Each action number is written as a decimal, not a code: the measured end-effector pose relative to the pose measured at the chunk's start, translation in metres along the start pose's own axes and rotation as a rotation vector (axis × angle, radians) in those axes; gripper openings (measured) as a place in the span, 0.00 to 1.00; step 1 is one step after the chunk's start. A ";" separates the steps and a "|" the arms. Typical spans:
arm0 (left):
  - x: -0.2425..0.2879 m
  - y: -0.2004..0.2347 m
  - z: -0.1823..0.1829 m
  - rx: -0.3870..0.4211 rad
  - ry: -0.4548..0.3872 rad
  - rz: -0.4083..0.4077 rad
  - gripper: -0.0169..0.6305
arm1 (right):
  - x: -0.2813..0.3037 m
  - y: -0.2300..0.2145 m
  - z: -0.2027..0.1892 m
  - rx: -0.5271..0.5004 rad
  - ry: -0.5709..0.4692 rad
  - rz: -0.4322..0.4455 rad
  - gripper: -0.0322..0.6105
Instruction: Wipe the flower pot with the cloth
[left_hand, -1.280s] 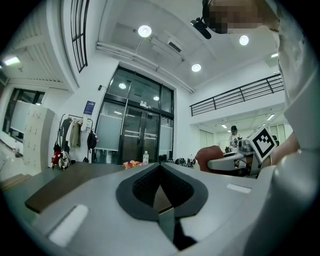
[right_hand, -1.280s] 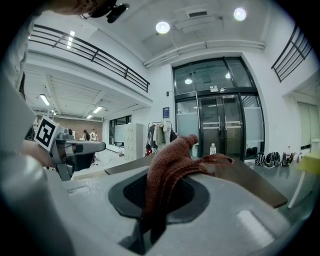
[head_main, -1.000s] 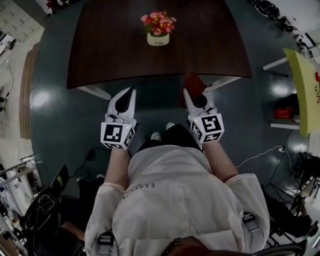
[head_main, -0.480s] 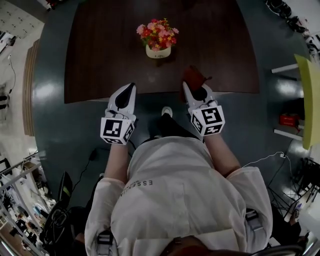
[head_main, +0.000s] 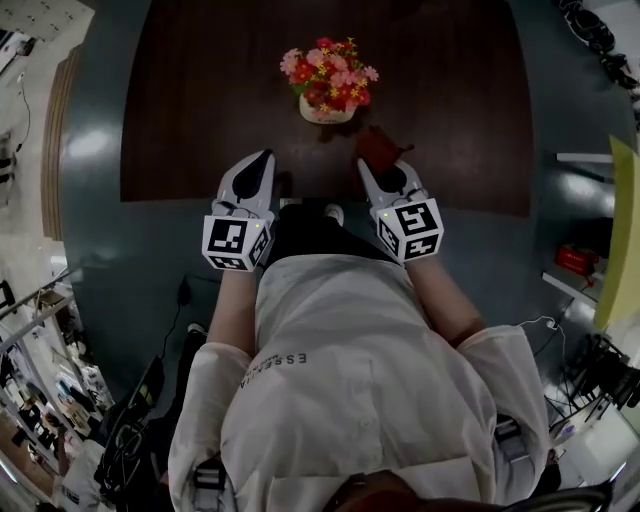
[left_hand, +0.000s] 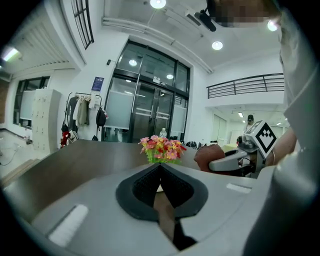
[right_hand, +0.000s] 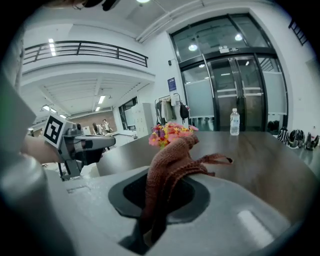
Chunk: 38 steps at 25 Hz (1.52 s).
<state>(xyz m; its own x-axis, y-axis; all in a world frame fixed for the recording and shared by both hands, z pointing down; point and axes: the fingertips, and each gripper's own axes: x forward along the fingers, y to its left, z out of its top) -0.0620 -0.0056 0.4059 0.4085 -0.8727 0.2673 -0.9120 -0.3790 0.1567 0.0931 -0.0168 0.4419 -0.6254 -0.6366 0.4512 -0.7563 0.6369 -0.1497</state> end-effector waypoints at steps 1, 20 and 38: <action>0.005 0.004 -0.004 -0.006 0.013 0.003 0.05 | 0.007 0.002 -0.004 -0.003 0.020 0.014 0.13; 0.140 0.018 -0.049 -0.008 0.229 -0.245 0.05 | 0.127 0.054 -0.043 -0.089 0.268 0.302 0.13; 0.139 0.019 -0.049 0.005 0.252 -0.252 0.05 | 0.102 -0.015 -0.068 0.169 0.330 0.128 0.13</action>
<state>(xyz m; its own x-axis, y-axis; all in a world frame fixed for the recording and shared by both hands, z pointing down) -0.0205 -0.1187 0.4930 0.6159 -0.6484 0.4475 -0.7815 -0.5747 0.2429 0.0539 -0.0621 0.5506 -0.6419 -0.3651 0.6743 -0.7145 0.6041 -0.3531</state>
